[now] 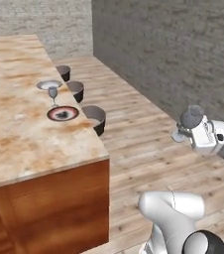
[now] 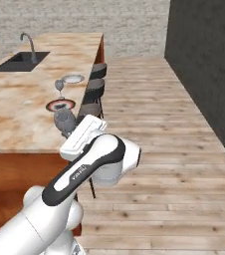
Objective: Retrieve the wine glasses from the counter and place one next to each plate.
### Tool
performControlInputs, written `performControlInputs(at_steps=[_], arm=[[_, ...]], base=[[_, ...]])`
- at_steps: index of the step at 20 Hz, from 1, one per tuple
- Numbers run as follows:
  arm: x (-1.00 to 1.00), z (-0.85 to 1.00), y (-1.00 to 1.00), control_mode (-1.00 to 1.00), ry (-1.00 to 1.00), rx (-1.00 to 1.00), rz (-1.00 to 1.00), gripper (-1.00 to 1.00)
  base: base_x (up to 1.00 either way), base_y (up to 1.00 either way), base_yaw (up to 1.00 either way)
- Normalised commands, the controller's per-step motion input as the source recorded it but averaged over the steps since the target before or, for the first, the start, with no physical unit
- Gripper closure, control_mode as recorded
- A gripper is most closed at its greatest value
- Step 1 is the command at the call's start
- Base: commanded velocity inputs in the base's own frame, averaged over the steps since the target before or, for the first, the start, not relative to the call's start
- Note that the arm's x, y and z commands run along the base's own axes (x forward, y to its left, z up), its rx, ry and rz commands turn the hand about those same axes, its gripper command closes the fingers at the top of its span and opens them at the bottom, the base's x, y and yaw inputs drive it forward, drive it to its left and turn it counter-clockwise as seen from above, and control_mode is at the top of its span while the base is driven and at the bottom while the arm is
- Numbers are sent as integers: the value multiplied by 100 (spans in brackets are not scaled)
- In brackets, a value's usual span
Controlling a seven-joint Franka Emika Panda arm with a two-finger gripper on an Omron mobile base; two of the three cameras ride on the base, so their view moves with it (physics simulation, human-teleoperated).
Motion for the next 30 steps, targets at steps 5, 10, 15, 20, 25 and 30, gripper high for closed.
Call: performControlInputs(at_steps=[5, 10, 15, 20, 25, 30], arm=[[0, 0, 0, 100, 0, 0, 0, 100], [0, 0, 0, 100, 0, 0, 0, 100], [0, 0, 0, 100, 0, 0, 0, 100], [0, 0, 0, 100, 0, 0, 0, 100], [0, 0, 0, 100, 0, 0, 0, 100], [0, 0, 0, 100, 0, 0, 0, 100]], base=[[28, -100, 26], [76, -100, 34], [99, -99, 39], [100, -77, 52], [100, -73, 55], [100, -62, 59]])
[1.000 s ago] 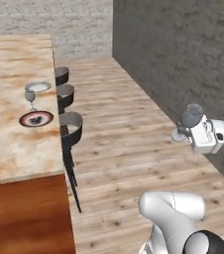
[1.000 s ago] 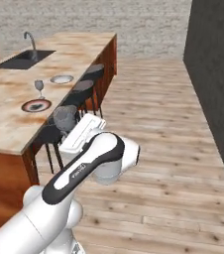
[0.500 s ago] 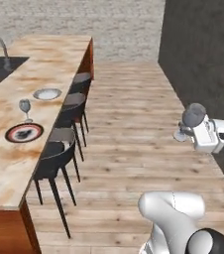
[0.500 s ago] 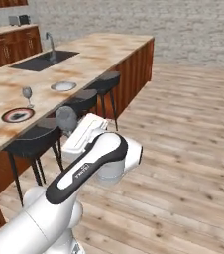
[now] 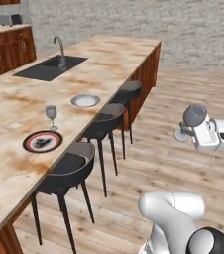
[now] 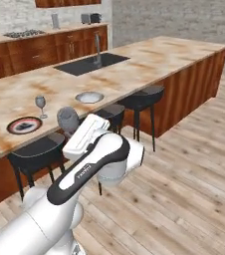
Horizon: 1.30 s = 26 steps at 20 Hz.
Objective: Retrieve the wine glasses from the counter and place one next to each plate.
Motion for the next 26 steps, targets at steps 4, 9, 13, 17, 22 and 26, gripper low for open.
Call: performControlInputs(at_steps=[4, 9, 13, 17, 22, 26], arm=[[0, 0, 0, 100, 0, 0, 0, 100], [0, 0, 0, 100, 0, 0, 0, 100], [0, 0, 0, 100, 0, 0, 0, 100], [0, 0, 0, 100, 0, 0, 0, 100], [0, 0, 0, 100, 0, 0, 0, 100], [0, 0, 0, 100, 0, 0, 0, 100]], base=[[100, -30, 73], [100, -23, 77], [42, -50, 79], [-39, -92, 60], [-56, -100, 52], [12, -78, 54]])
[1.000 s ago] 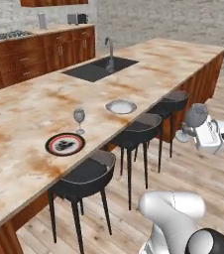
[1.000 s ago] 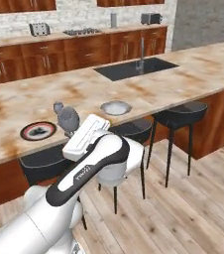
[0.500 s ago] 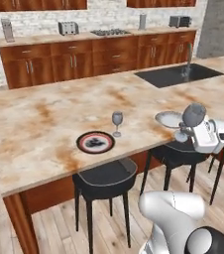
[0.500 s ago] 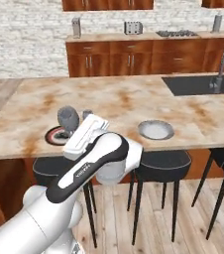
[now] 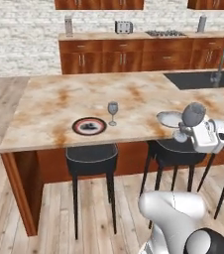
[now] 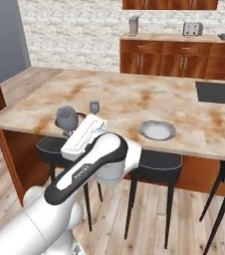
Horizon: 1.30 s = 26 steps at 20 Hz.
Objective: Retrieve the wine glasses from the counter and place one next to each plate.
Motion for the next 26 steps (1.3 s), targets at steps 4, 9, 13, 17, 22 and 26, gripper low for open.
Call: performControlInputs(at_steps=[4, 9, 13, 17, 22, 26], arm=[[0, 0, 0, 100, 0, 0, 0, 100], [0, 0, 0, 100, 0, 0, 0, 100], [0, 0, 0, 100, 0, 0, 0, 100], [0, 0, 0, 100, 0, 0, 0, 100], [0, 0, 0, 100, 0, 0, 0, 100], [0, 0, 0, 100, 0, 0, 0, 100]], base=[[14, -100, 26], [-10, -100, 7], [40, -68, 0], [100, -3, 1], [92, -24, 12], [41, -49, 33]])
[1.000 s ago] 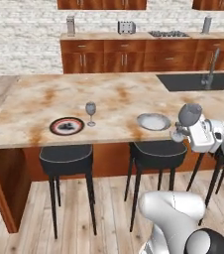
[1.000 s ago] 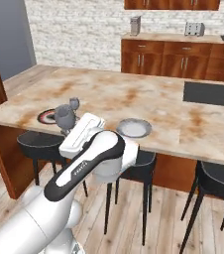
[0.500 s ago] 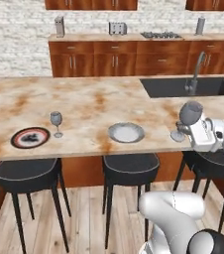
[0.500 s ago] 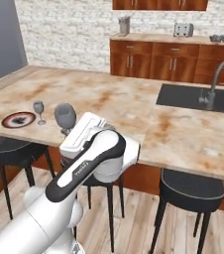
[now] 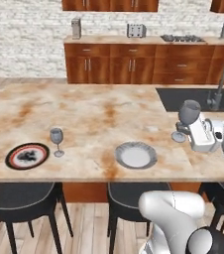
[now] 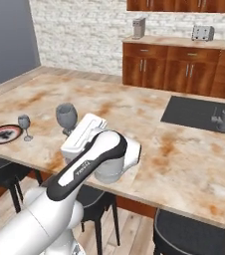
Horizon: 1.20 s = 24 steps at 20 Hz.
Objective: Retrieve the wine glasses from the counter and place one next to each plate.
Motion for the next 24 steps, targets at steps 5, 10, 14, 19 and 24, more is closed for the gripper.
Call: performControlInputs(at_steps=[5, 10, 14, 19, 24], arm=[[0, 0, 0, 100, 0, 0, 0, 100], [0, 0, 0, 100, 0, 0, 0, 100], [8, -4, -14, -100, 0, 0, 0, 100], [30, -28, -65, -100, 1, 0, 0, 100], [26, -36, -59, -100, 6, 0, 1, 100]], base=[[13, -51, 38], [11, -35, 10], [13, -31, 0], [0, 0, 0], [0, 0, 0]])
